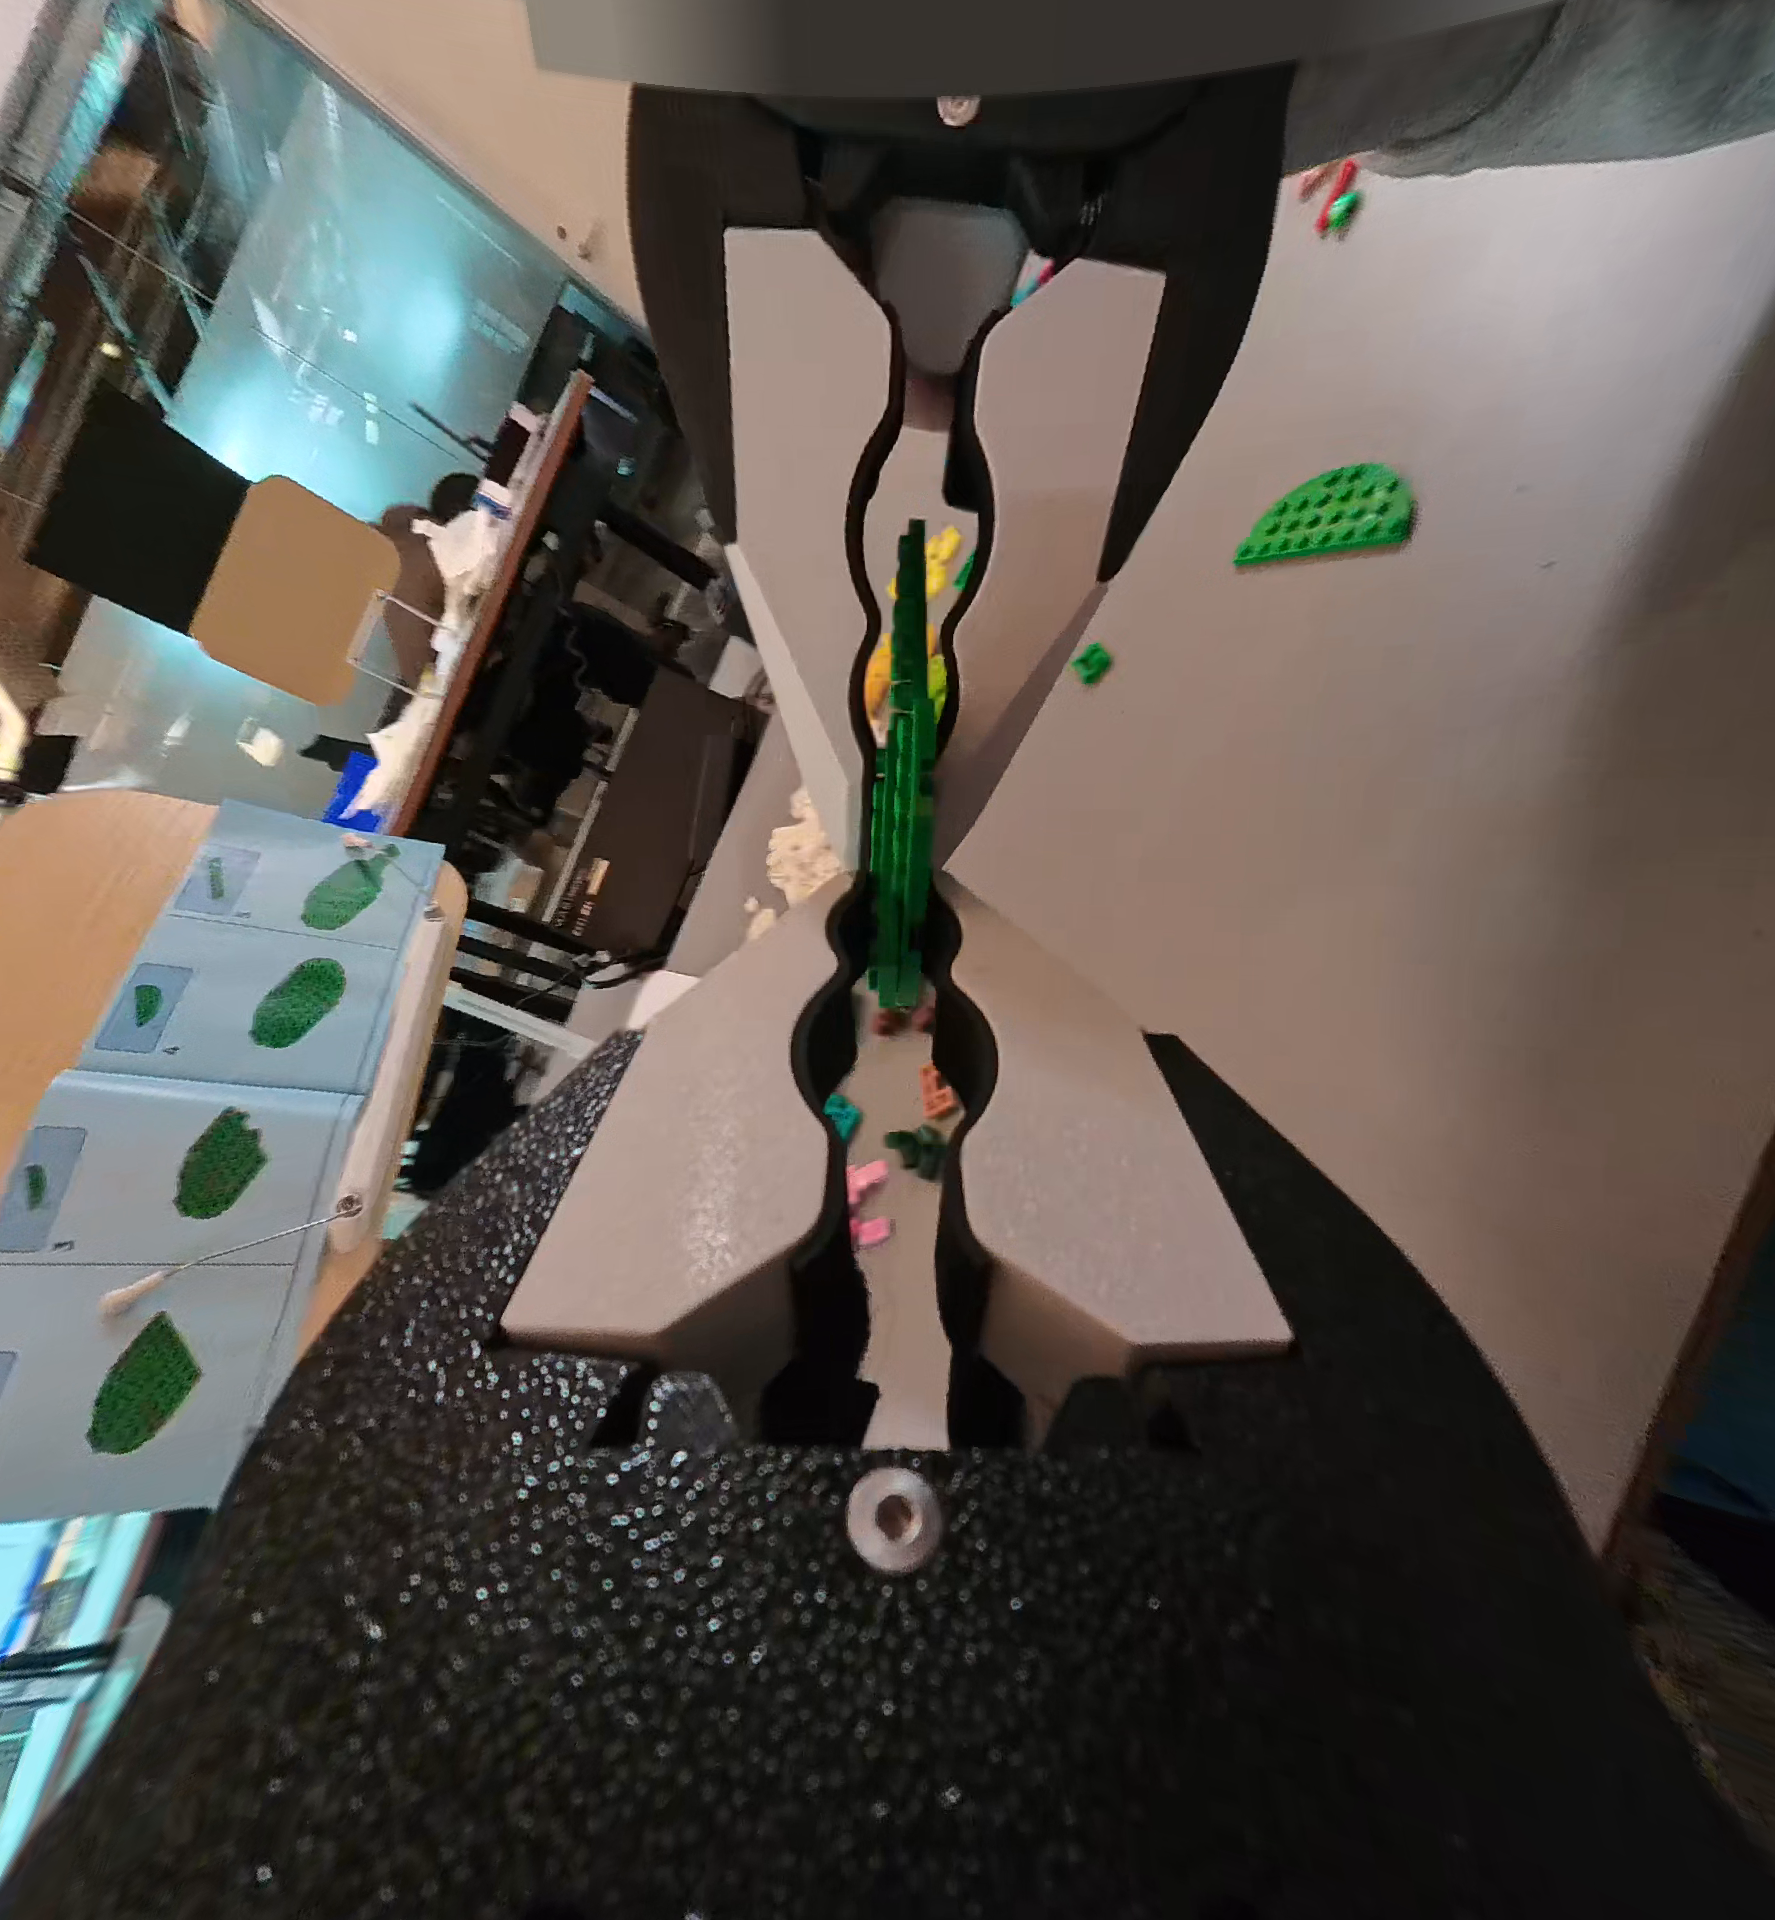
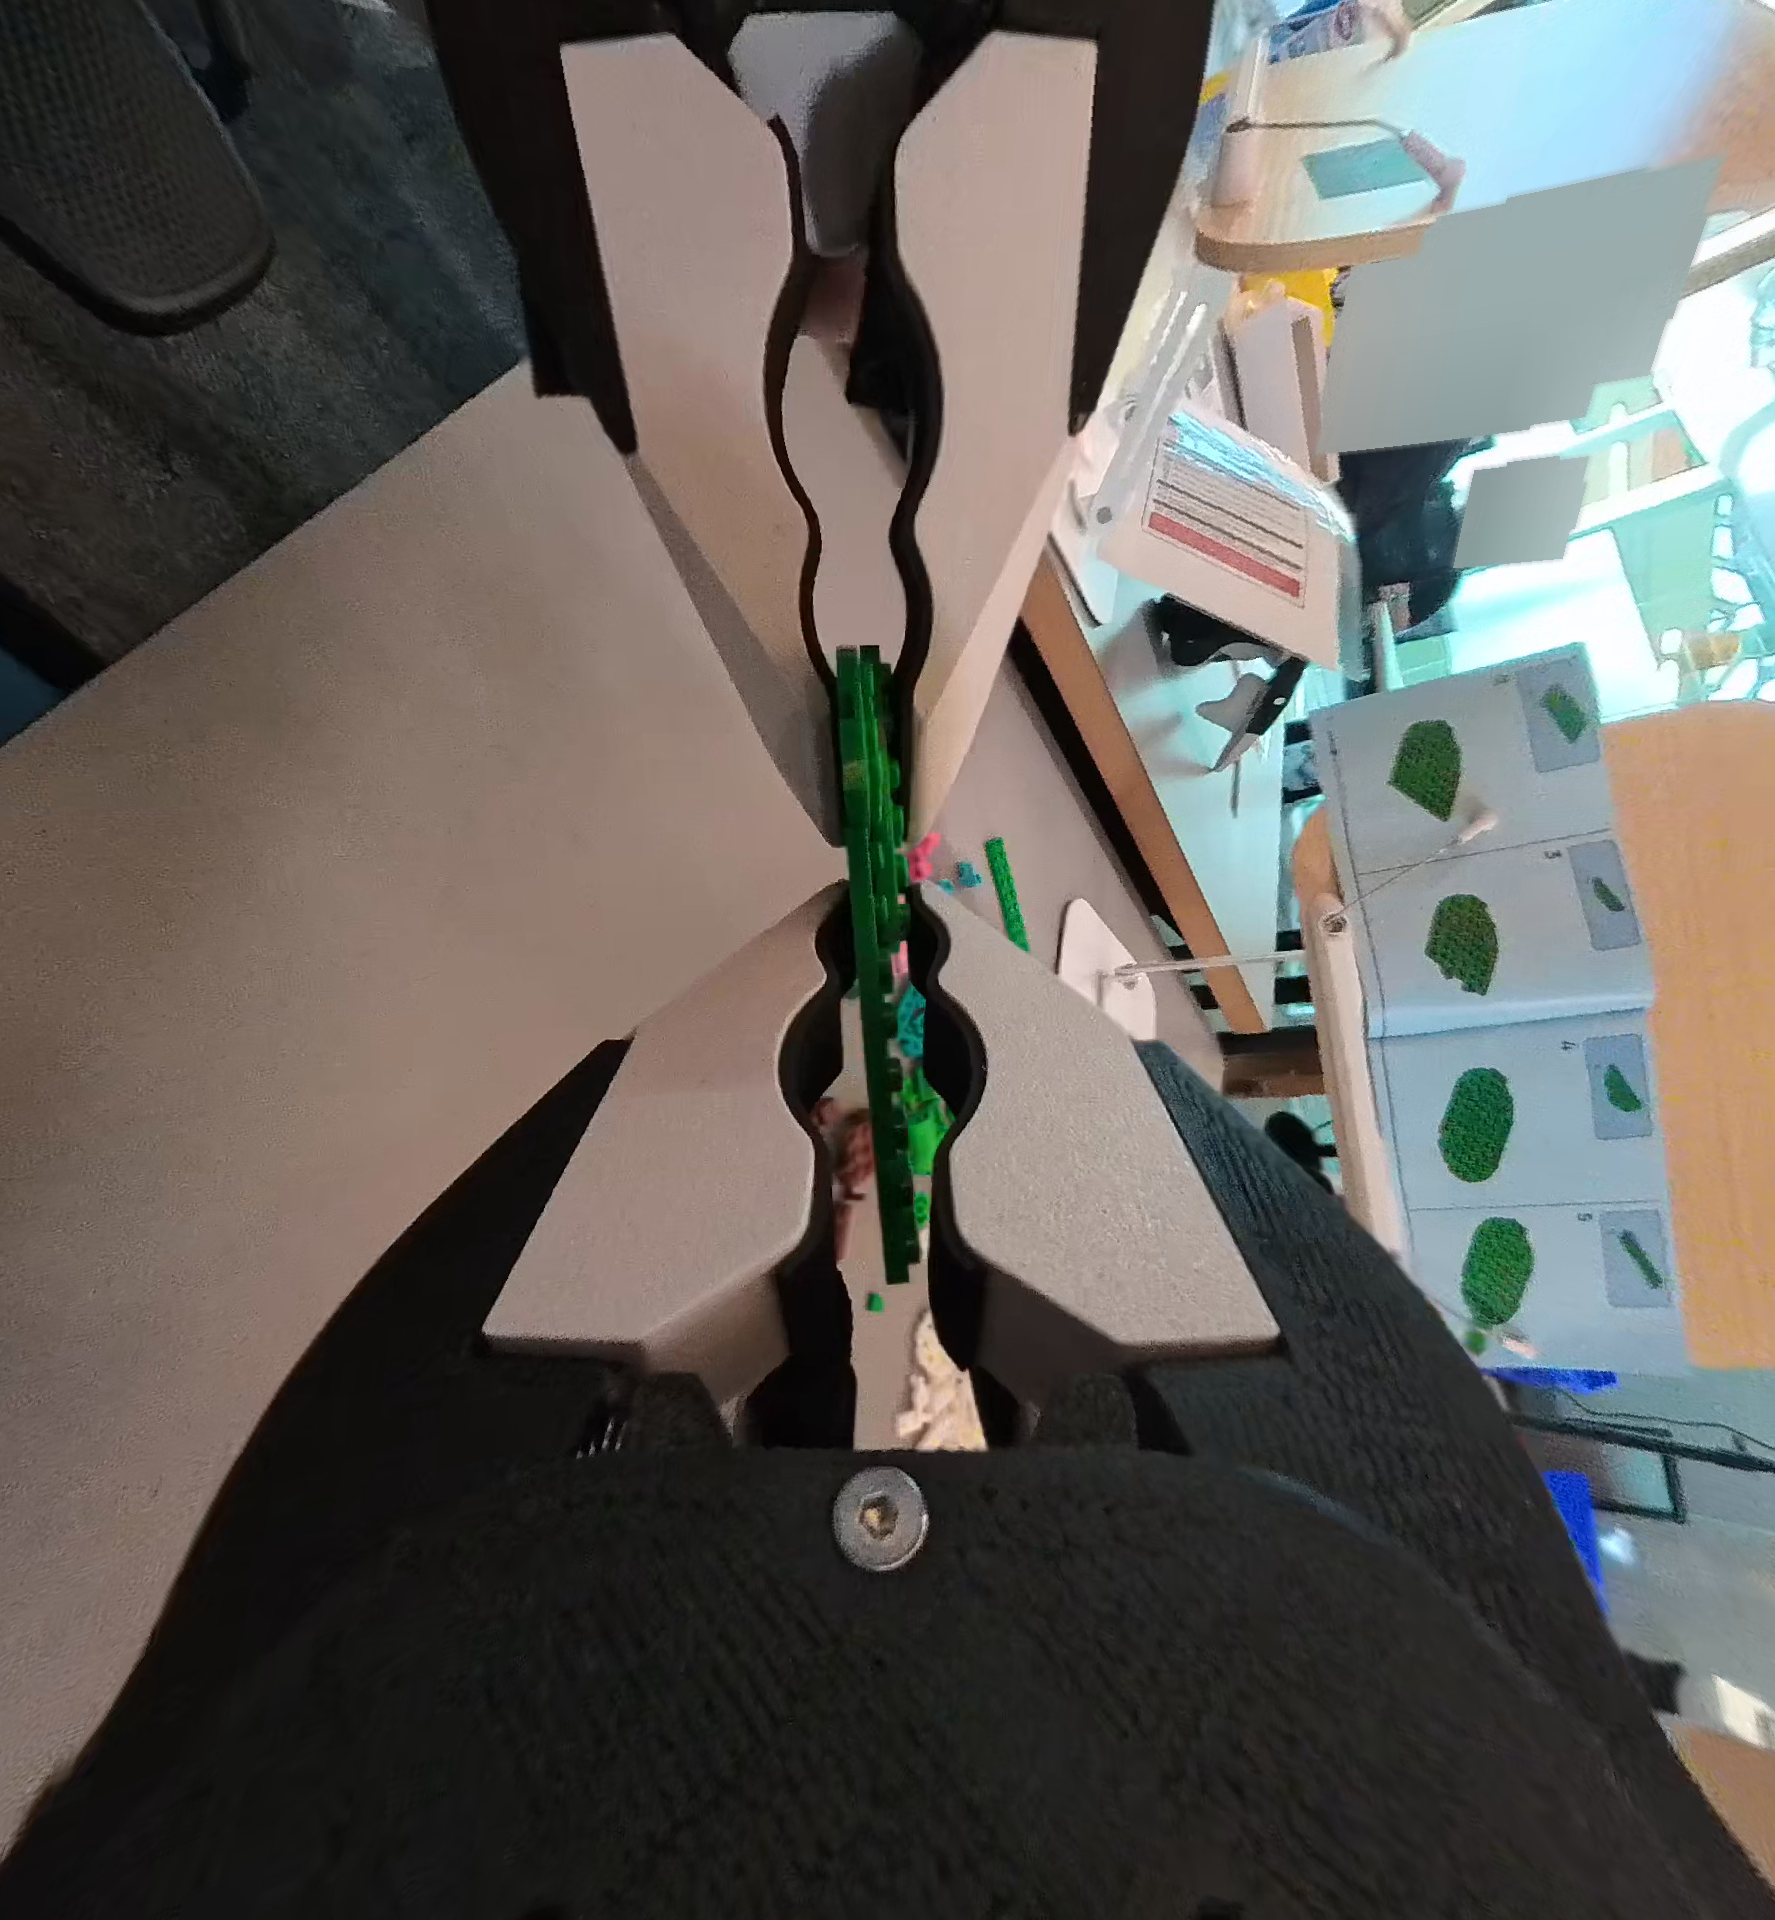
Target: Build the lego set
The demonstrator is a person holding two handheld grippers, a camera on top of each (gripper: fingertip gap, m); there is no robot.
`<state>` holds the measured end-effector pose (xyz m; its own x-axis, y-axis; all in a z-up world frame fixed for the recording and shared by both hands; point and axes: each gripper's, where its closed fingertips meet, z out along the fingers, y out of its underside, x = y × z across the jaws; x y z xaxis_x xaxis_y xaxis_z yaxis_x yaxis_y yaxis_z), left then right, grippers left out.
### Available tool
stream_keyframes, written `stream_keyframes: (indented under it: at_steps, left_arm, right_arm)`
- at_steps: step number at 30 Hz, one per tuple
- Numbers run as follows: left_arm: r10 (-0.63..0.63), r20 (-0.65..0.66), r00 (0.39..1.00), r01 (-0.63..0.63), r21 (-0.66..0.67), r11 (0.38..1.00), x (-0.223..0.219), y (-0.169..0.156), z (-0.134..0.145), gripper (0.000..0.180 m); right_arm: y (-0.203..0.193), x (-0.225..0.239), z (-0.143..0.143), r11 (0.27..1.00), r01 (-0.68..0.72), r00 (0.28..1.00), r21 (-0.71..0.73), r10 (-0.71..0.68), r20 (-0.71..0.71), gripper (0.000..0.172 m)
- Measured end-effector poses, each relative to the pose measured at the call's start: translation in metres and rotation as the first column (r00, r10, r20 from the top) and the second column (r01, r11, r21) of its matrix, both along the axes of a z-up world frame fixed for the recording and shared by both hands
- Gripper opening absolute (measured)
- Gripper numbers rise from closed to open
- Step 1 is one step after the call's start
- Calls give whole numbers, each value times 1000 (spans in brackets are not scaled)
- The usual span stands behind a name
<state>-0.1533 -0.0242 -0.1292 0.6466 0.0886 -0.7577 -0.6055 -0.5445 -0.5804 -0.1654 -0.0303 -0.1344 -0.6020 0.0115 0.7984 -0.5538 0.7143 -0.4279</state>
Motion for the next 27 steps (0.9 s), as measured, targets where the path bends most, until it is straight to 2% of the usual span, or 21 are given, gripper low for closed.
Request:
stream_keyframes:
  at_steps: [2,3,5,7,9,10,12,13,15,18,20,23,24,25,27]
  left_arm:
    - [36,-53,998,-34,44,998,-8,-3,5,5]
    - [82,-74,994,-77,66,995,-17,-7,6,5]
    - [206,-140,969,-187,138,973,-42,-21,12,4]
    - [328,-154,932,-287,239,928,-68,-36,14,5]
    - [441,-59,895,-395,350,849,-92,-46,5,5]
    - [448,-13,894,-417,343,842,-98,-43,-8,5]
    - [468,-57,882,-430,309,848,-106,-36,-27,5]
    - [478,-86,874,-430,318,845,-109,-32,-29,5]
    - [433,-78,898,-371,393,841,-108,-16,-25,5]
    - [357,-41,933,-301,453,839,-107,3,-27,5]
    - [354,-48,934,-298,440,847,-109,7,-31,5]
    - [308,-25,951,-268,425,865,-103,10,-39,5]
    - [287,-25,958,-250,423,871,-100,11,-40,5]
    - [269,-29,963,-232,424,875,-97,12,-40,5]
    - [260,-32,965,-223,422,879,-95,14,-41,5]
  right_arm:
    - [-2,-7,8,999,14,993,-35,-18,-113,17]
    - [1,-12,10,999,42,987,-33,-46,-153,41]
    - [14,-29,19,985,151,965,-82,-165,-204,70]
    - [30,-41,29,963,190,923,-192,-241,-299,80]
    - [52,-49,24,926,218,893,-307,-317,-320,74]
    - [64,-53,17,899,254,886,-357,-365,-287,70]
    - [96,-60,8,821,351,841,-450,-488,-235,64]
    - [115,-62,9,778,396,798,-488,-555,-235,64]
    - [156,-60,17,694,467,686,-549,-676,-270,62]
    - [202,-52,22,588,513,590,-626,-771,-240,54]
    - [223,-47,16,470,506,594,-723,-798,-103,49]
    - [247,-46,11,241,486,640,-840,-752,155,42]
    - [253,-46,10,197,482,640,-854,-744,190,42]
    - [257,-45,10,181,477,634,-860,-748,194,41]
    - [258,-42,12,204,470,622,-859,-767,159,33]
